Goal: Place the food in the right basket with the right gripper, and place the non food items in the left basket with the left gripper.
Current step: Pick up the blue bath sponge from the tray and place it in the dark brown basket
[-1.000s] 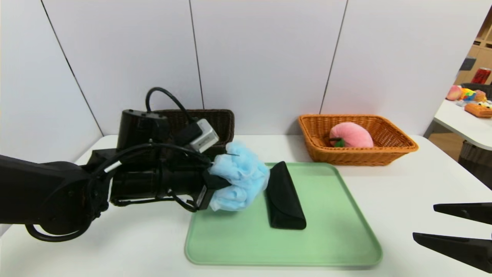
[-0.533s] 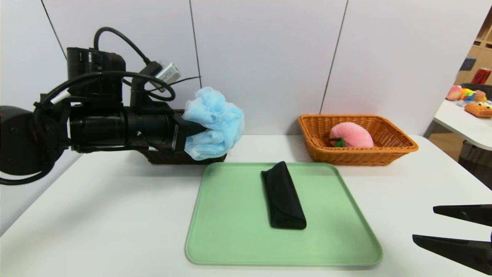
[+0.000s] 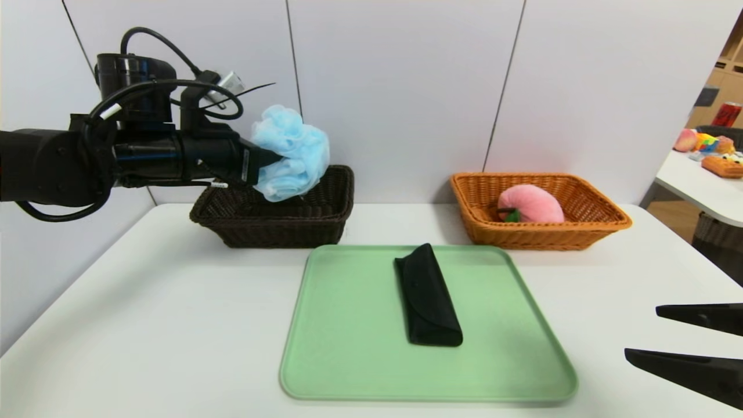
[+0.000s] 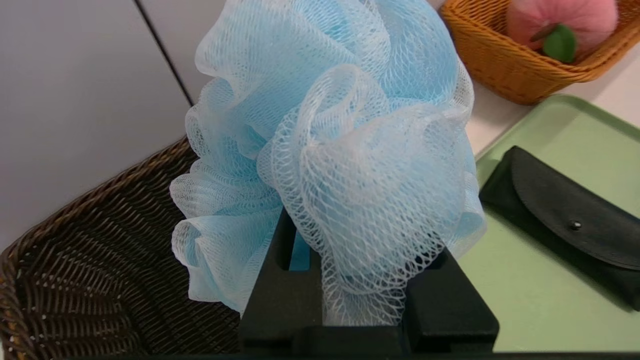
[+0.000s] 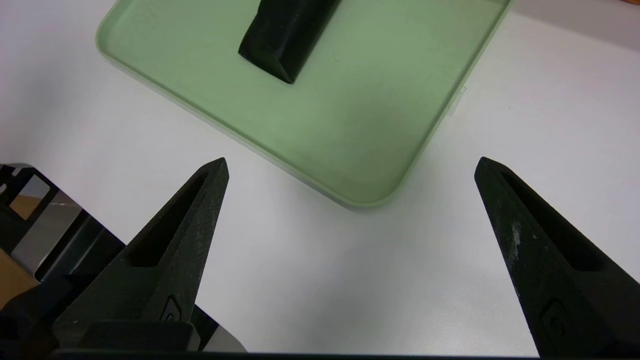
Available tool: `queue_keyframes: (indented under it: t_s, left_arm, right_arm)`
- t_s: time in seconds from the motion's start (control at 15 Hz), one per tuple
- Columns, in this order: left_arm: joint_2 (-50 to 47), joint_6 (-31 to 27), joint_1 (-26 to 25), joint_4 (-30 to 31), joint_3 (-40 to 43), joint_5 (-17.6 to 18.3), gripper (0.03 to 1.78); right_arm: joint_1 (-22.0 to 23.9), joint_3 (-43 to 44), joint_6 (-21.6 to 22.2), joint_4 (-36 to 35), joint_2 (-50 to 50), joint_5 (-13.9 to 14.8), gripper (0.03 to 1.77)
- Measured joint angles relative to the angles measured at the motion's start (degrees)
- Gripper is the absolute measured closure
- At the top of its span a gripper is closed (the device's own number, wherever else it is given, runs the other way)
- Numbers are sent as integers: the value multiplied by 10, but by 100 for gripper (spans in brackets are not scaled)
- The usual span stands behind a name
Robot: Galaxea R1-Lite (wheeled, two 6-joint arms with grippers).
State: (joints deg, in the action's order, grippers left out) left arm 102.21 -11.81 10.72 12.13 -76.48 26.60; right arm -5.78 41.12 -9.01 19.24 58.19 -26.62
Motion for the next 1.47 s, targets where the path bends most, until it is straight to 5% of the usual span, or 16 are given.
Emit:
queue_keyframes:
  t_s: [0.53,1.47]
  left_arm:
    - [110,-3,-55,46,-41,0,145]
    - [148,-2,-58,40,-61,0,141]
  right_arm:
    - [0,-6,14,0,4,0,10]
    - [0,-4,15,-2,12,-1,10]
